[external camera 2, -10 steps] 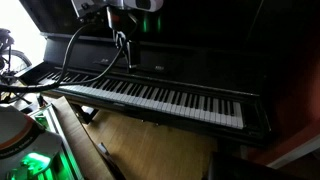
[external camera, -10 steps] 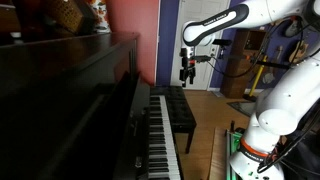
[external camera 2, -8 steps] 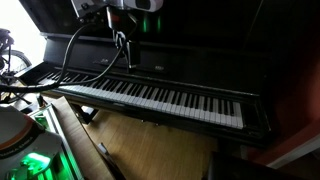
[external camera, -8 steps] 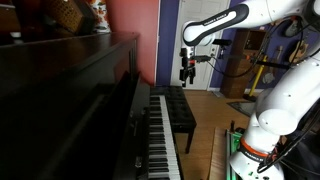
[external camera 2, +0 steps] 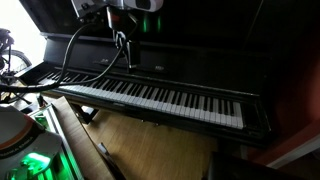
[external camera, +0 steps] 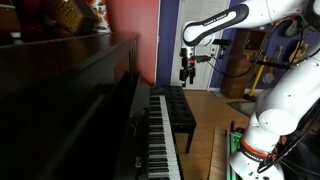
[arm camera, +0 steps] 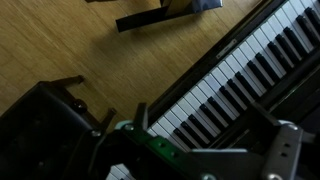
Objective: Press the second key, from the right, on the keyboard
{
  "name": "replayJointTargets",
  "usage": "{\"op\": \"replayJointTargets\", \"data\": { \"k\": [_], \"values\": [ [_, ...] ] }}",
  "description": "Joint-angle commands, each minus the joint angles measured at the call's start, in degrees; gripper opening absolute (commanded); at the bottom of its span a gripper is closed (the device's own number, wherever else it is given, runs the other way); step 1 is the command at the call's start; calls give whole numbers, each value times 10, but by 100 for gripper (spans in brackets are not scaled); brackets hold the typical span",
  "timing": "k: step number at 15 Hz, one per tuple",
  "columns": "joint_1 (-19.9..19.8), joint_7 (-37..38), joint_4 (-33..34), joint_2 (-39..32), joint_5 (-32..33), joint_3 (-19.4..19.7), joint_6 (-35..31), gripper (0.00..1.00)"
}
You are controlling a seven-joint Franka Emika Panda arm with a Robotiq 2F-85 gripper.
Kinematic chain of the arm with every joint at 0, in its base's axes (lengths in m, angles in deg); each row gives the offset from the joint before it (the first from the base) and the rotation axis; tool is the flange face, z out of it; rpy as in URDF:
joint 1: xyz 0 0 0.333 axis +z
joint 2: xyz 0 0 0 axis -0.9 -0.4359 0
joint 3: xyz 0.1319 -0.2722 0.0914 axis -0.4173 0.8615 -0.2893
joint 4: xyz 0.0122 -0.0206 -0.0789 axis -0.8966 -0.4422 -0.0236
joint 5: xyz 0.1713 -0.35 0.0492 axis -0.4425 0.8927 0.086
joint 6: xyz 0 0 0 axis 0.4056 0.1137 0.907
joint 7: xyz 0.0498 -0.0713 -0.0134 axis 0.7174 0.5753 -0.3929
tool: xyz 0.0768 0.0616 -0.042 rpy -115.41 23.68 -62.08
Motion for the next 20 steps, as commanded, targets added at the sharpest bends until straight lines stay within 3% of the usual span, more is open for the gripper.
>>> {"op": "replayJointTargets", "data": {
  "k": [1,6,12,20],
  "values": [
    [-5,-13,6,-9,9,-3,7,100],
    [-11,-58,28,-62,73,7,-77,100],
    [-29,-169,27,-130,34,46,-249,100],
    [-39,-166,24,-132,36,42,-257,100]
  ]
}}
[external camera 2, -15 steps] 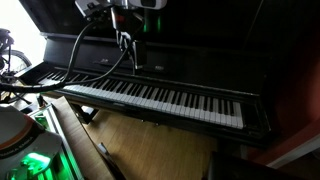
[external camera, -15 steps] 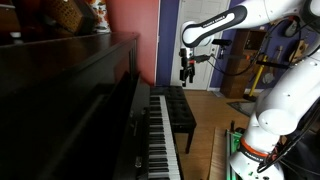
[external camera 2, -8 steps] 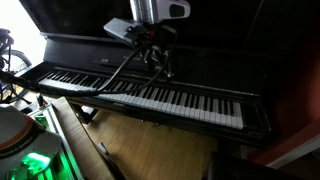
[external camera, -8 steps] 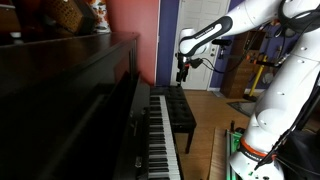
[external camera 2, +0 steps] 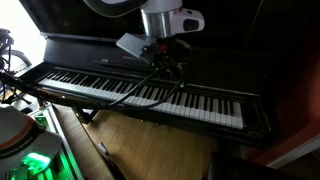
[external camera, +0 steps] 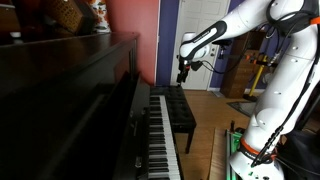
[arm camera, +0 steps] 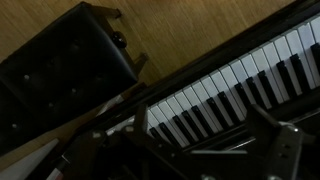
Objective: Press the second key, from the right, on the keyboard
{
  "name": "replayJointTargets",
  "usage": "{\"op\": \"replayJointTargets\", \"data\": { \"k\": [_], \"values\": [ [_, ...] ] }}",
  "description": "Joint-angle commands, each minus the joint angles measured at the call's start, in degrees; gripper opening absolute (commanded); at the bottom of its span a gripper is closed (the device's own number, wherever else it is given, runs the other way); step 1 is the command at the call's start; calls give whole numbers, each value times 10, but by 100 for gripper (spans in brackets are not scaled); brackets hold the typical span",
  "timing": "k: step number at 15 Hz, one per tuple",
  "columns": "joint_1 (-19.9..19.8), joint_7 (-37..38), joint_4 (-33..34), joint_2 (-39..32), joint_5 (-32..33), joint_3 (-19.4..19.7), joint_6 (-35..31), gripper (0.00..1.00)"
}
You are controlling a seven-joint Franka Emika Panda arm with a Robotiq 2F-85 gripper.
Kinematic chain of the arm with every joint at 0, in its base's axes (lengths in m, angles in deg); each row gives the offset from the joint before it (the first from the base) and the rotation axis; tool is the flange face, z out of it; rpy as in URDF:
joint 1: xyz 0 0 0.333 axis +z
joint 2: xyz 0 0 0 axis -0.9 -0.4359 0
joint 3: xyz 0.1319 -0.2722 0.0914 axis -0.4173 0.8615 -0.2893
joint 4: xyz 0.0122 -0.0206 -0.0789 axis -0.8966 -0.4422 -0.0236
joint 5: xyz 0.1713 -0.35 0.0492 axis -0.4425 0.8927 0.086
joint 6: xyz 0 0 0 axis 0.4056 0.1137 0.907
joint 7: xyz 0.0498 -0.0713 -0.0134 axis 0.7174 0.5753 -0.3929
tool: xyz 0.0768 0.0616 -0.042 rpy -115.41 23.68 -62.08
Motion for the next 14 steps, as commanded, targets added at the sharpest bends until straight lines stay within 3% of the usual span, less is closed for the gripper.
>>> {"op": "replayJointTargets", "data": {
  "k": [1,3,7,14],
  "values": [
    [-6,0,1,0,-1,-6,1,100],
    [-8,-2,22,-25,13,-7,22,100],
    [-15,-77,89,-105,11,-1,41,100],
    [-67,-192,228,-258,-27,-29,25,100]
  ]
}}
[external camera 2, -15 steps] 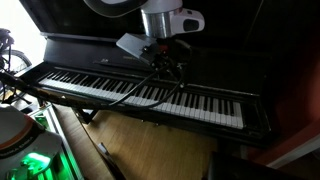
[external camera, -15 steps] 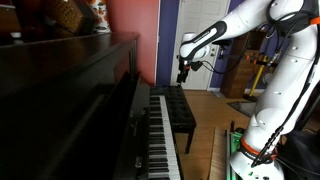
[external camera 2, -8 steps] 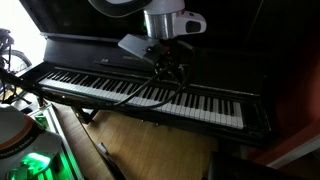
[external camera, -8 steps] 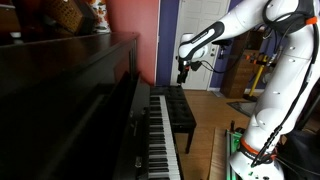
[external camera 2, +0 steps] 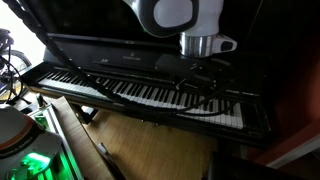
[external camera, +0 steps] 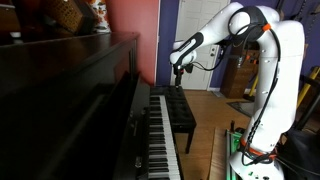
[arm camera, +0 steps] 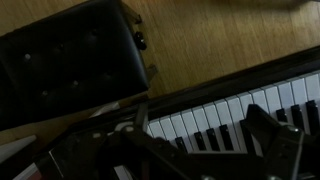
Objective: Press the second key, from the right, on the keyboard
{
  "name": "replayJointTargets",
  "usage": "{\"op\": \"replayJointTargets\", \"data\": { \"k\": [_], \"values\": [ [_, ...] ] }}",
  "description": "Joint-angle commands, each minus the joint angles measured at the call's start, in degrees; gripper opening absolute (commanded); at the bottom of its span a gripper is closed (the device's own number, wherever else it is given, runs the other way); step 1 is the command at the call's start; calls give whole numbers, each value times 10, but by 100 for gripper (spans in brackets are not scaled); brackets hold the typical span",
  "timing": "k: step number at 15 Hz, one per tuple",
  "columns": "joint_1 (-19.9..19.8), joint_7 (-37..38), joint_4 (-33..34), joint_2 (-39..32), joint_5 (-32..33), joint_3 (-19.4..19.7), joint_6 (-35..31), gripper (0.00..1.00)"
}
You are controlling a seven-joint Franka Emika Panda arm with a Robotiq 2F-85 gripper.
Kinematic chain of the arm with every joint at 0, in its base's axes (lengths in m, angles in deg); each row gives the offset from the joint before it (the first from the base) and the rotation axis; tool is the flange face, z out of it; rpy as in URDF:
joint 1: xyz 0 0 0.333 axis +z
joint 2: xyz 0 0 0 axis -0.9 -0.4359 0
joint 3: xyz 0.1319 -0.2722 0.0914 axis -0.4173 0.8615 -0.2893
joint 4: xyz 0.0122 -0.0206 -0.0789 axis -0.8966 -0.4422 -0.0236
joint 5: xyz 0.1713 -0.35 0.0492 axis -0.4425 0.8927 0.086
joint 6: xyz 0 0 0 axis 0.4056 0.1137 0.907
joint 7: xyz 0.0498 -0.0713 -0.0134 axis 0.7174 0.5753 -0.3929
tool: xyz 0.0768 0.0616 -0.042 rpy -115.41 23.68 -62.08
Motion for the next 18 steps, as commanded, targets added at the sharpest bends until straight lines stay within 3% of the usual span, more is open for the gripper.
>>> {"op": "replayJointTargets", "data": {
  "k": [1,2,13,18],
  "values": [
    [-41,-52,84,-82,-39,-31,21,100],
    [-28,-16,39,-38,-7,-25,3,100],
    [-32,-18,49,-45,-9,-30,3,100],
    [-58,-35,129,-129,-17,-34,-39,100]
  ]
}}
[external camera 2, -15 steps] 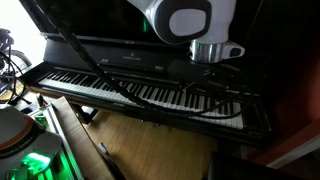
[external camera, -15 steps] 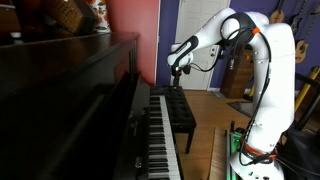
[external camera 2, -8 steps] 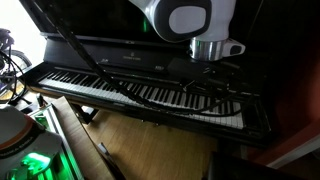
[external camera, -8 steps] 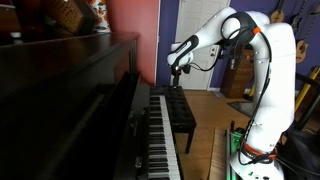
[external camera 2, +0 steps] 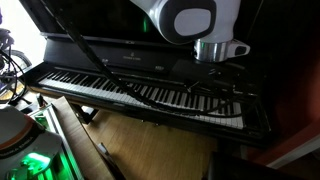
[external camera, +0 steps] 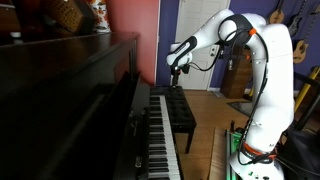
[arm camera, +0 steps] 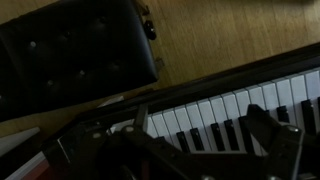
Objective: Press the second key, from the right, on the keyboard
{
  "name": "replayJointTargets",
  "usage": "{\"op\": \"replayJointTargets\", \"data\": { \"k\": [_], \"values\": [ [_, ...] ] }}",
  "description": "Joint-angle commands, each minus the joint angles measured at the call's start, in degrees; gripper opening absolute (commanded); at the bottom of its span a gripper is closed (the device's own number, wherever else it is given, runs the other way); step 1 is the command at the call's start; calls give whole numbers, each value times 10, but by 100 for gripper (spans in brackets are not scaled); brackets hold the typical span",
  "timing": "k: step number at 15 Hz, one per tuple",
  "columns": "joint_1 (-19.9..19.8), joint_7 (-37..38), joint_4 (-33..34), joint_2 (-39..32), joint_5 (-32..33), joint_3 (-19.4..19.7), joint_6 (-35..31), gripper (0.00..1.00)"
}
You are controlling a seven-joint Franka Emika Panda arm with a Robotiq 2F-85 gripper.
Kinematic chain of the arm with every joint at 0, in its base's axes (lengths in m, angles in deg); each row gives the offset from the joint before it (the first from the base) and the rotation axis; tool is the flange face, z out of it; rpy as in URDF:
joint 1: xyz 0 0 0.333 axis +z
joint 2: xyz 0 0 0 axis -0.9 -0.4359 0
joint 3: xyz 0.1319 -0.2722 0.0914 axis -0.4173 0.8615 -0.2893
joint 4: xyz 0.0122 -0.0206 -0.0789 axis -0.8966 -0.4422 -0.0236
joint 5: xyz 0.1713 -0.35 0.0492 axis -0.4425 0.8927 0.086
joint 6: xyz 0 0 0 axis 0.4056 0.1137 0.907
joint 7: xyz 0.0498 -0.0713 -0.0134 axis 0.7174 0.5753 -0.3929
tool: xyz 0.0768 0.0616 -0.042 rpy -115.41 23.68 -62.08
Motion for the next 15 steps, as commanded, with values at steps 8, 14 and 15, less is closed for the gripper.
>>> {"op": "replayJointTargets", "data": {
  "k": [8,14,15],
  "values": [
    [-93,-67,193,-193,-41,-74,-53,75],
    [-101,-73,278,-273,-24,-82,-68,33],
    [-104,-78,290,-285,-24,-84,-74,27]
  ]
}}
